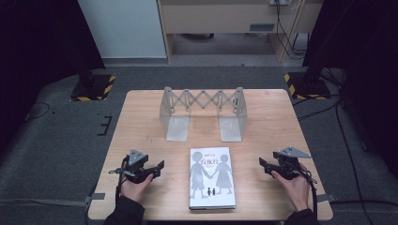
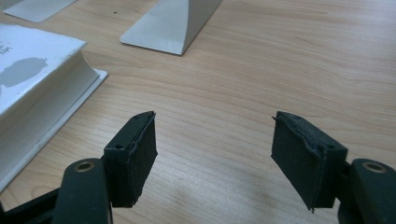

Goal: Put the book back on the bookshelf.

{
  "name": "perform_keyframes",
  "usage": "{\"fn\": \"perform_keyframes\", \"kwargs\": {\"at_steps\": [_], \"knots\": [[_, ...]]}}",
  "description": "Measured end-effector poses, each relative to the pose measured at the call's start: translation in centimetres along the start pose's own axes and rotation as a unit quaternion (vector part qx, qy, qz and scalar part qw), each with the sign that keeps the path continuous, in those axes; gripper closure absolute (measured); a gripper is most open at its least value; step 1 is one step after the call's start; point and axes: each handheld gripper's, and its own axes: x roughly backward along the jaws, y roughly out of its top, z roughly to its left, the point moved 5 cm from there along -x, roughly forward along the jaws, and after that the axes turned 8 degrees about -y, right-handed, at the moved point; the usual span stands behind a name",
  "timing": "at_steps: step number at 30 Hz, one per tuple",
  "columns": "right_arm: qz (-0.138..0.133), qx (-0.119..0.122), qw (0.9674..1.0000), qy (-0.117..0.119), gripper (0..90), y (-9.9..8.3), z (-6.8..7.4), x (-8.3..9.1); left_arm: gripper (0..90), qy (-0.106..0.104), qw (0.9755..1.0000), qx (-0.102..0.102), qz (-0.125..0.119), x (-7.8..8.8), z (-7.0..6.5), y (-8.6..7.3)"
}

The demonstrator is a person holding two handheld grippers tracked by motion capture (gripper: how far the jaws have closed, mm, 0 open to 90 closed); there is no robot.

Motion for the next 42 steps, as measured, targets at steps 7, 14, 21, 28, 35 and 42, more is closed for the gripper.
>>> {"fn": "perform_keyframes", "kwargs": {"at_steps": [7,14,21,28,35,42], "knots": [[-0.011,0.002,0.9998,0.018,31.3,0.6,1.0,0.3,24.0,-0.022,0.9997,-0.013,-0.001,-0.2,-1.6,0.1],[-0.019,0.005,0.9992,0.036,31.6,1.3,2.3,0.7,24.1,-0.044,0.9989,-0.016,-0.01,-0.3,-2.9,0.3],[-0.022,0.005,0.9983,0.054,30.9,1.7,3.5,0.9,24.1,-0.057,0.998,-0.024,-0.009,-0.5,-4.1,0.3],[-0.02,-0.002,0.997,0.075,31.7,1.7,4.5,0.8,24.2,-0.072,0.9968,-0.033,-0.003,-0.9,-5.3,0.2],[-0.017,-0.007,0.9959,0.088,31.6,1.6,5.6,0.6,24.5,-0.085,0.9956,-0.039,0.003,-1.2,-6.2,0.0],[-0.018,-0.012,0.9947,0.101,31.6,1.5,6.4,0.6,24.5,-0.096,0.9946,-0.04,0.004,-1.5,-6.9,-0.1]]}}
